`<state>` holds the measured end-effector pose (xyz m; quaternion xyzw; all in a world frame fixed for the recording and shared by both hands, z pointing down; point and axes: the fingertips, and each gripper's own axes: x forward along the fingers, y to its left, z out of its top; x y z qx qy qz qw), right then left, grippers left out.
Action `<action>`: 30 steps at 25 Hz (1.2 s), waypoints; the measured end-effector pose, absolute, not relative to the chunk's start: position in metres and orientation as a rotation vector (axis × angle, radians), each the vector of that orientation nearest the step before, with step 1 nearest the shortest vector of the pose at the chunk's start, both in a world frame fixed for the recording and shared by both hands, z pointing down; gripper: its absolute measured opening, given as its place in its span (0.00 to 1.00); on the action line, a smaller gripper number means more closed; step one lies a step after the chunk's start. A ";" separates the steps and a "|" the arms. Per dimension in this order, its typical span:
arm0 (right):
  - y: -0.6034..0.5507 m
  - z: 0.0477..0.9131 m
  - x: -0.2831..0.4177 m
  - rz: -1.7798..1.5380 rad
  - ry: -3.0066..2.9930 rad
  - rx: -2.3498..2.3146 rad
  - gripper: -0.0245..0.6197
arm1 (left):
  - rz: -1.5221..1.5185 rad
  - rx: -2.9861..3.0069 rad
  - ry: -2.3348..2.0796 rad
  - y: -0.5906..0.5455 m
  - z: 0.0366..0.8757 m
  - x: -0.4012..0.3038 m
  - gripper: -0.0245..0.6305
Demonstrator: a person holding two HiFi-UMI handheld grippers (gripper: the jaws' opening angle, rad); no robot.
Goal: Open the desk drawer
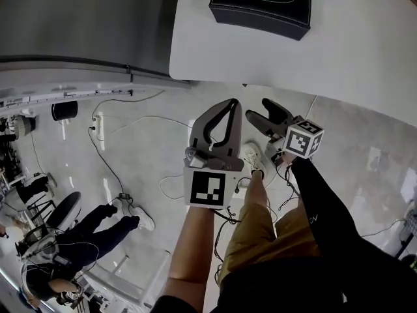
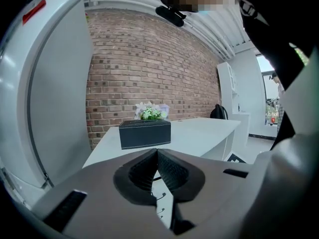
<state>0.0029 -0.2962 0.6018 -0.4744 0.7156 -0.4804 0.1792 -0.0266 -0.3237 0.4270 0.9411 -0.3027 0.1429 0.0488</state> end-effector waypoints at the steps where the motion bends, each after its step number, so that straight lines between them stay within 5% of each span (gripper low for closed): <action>1: -0.300 0.610 0.006 -1.365 1.987 -1.347 0.69 | 0.436 2.863 -0.917 -0.325 0.432 -0.027 0.05; 9: -0.368 0.676 -0.013 -1.437 1.758 -1.321 0.69 | 0.454 2.820 -0.913 -0.391 0.482 -0.053 0.05; 30: -0.352 0.711 0.040 -1.295 1.314 -1.212 0.68 | 0.416 2.763 -0.867 -0.338 0.518 -0.037 0.05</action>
